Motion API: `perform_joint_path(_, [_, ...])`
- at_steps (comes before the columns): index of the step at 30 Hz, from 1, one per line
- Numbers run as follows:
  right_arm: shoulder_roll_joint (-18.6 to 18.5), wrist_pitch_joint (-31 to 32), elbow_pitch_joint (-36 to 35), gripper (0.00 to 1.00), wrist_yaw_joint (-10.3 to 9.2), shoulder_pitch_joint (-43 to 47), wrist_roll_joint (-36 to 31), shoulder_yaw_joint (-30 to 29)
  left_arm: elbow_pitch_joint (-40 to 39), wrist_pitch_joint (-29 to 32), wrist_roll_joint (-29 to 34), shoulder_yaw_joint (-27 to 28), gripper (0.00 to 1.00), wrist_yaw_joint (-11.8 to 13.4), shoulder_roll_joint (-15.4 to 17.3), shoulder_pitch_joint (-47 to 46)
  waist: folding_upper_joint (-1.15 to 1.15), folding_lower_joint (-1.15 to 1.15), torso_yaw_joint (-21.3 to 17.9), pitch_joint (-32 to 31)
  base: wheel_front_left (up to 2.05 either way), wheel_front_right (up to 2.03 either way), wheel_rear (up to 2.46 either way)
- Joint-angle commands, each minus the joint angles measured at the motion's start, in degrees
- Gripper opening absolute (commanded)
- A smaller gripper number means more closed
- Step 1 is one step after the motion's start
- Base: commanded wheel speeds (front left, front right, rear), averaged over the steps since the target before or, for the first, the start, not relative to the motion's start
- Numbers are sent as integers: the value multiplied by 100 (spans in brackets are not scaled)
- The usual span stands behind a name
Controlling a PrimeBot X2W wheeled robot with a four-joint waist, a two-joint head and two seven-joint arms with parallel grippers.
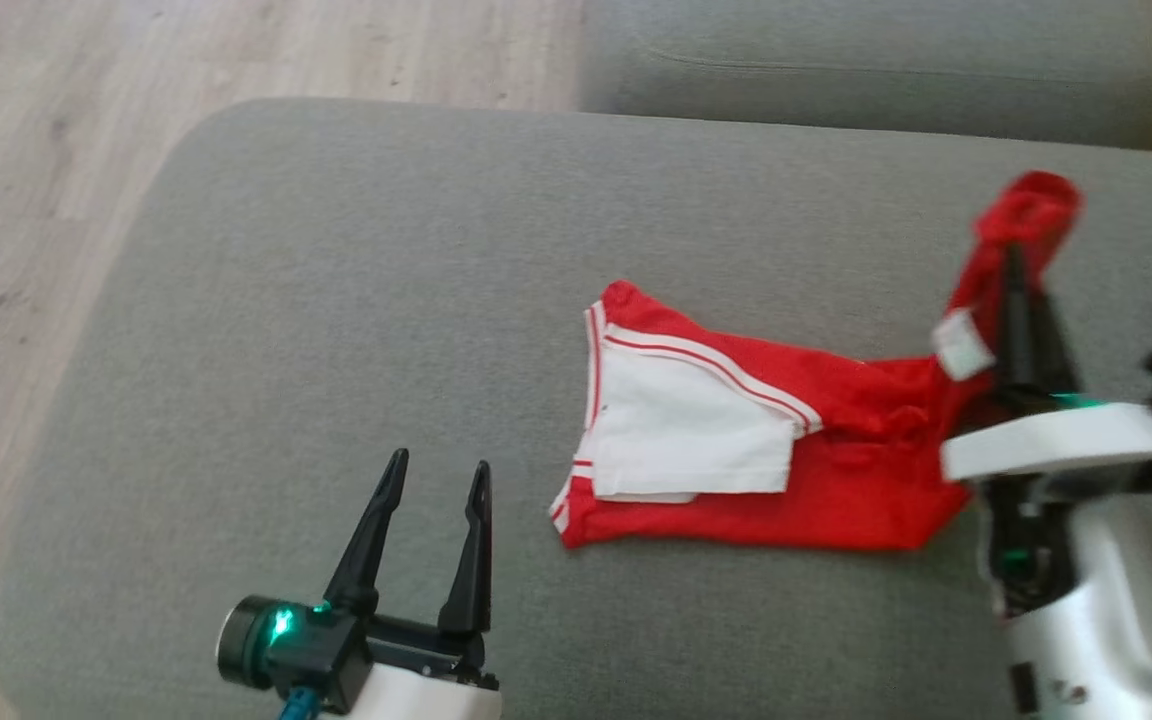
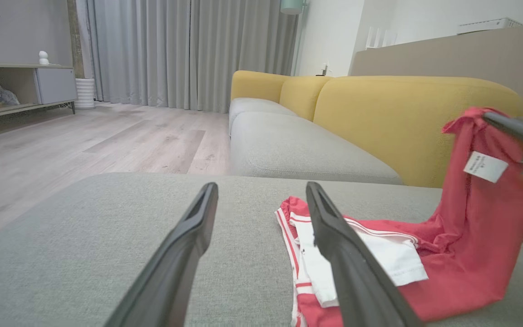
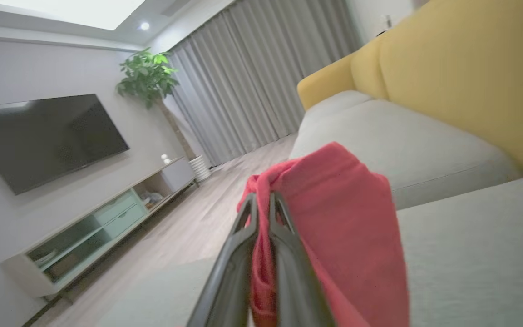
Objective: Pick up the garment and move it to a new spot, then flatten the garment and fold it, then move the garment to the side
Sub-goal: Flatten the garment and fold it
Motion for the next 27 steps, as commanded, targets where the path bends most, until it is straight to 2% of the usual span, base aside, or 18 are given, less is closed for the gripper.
perform_joint_path(1, [49, 40, -241, 0, -4, -151, 5, 240, -143, -46, 53, 176, 100, -20, -77, -104, 0, 0, 114, 12, 0, 0, 0])
perform_joint_path(8, [168, 154, -119, 0, -4, -273, 57, 1196, -95, -46, 81, 163, 100, -89, -109, -157, 0, 0, 537, 56, 0, 0, 0])
perform_joint_path(11, [177, 121, 144, 0, -4, -371, 200, 1838, -74, -46, 85, 132, 100, -104, -120, -185, 0, 0, 792, 103, 0, 0, 0])
perform_joint_path(18, [178, 47, 834, 0, -4, -532, 406, 2635, -65, -46, 82, 109, 100, -123, -128, -236, 0, 0, 1185, 235, 0, 0, 0])
perform_joint_path(19, [179, 58, 946, 12, -4, -559, 423, 2726, -67, -46, 80, 111, 100, -125, -128, -239, 0, 0, 1219, 256, 0, 0, 0])
perform_joint_path(20, [179, 51, 1029, 100, -4, -583, 456, 2812, -70, -46, 77, 121, 100, -122, -129, -240, 0, 0, 1236, 275, 0, 0, 0])
perform_joint_path(23, [179, -38, 1095, 100, -4, -640, 649, 3115, -89, -46, 68, 176, 100, -99, -130, -223, 0, 0, 1211, 311, 0, 0, 0])
perform_joint_path(27, [179, -177, 1076, 100, -4, -701, 584, 3347, -92, -46, 55, 240, 100, -67, -130, -198, 0, 0, 1059, 289, 0, 0, 0])
